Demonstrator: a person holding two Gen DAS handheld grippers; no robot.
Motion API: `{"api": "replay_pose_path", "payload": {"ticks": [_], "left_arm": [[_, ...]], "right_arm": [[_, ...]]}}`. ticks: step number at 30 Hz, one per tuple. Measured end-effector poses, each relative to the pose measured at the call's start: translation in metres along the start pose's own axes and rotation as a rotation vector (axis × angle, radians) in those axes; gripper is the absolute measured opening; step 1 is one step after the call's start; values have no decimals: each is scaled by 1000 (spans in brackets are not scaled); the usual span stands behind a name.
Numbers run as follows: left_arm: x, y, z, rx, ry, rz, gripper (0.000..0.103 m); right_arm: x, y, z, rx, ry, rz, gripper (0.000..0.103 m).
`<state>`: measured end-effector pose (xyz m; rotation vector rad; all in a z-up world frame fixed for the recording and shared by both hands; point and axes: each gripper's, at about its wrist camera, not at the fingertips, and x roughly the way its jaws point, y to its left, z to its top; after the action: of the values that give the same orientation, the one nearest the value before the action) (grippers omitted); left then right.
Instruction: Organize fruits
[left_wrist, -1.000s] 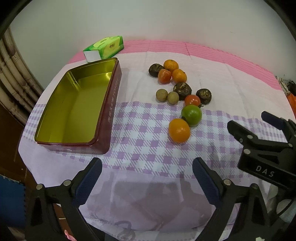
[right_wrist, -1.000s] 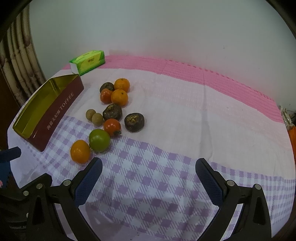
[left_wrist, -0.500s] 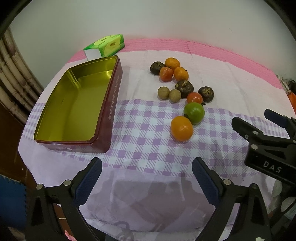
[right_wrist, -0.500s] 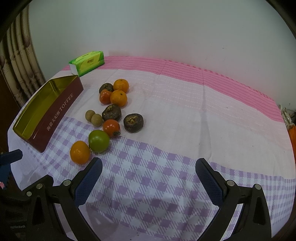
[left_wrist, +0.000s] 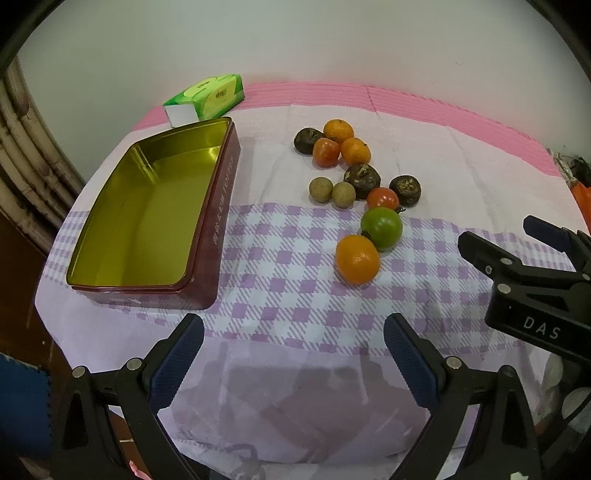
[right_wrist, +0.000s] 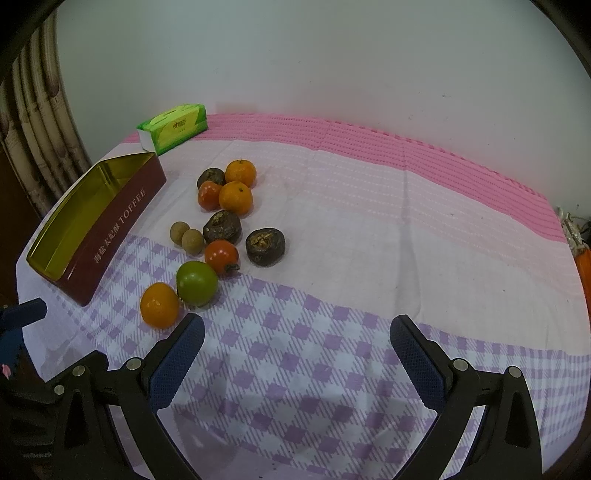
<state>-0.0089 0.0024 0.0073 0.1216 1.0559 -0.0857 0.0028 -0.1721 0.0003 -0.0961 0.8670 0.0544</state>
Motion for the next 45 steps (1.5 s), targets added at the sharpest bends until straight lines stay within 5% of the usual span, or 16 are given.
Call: {"api": "replay_pose_path", "payload": {"ticks": [45], "left_arm": [[11, 0, 2, -4, 14, 6, 97]], "right_arm": [[3, -9, 3, 19, -2, 0, 100]]}}
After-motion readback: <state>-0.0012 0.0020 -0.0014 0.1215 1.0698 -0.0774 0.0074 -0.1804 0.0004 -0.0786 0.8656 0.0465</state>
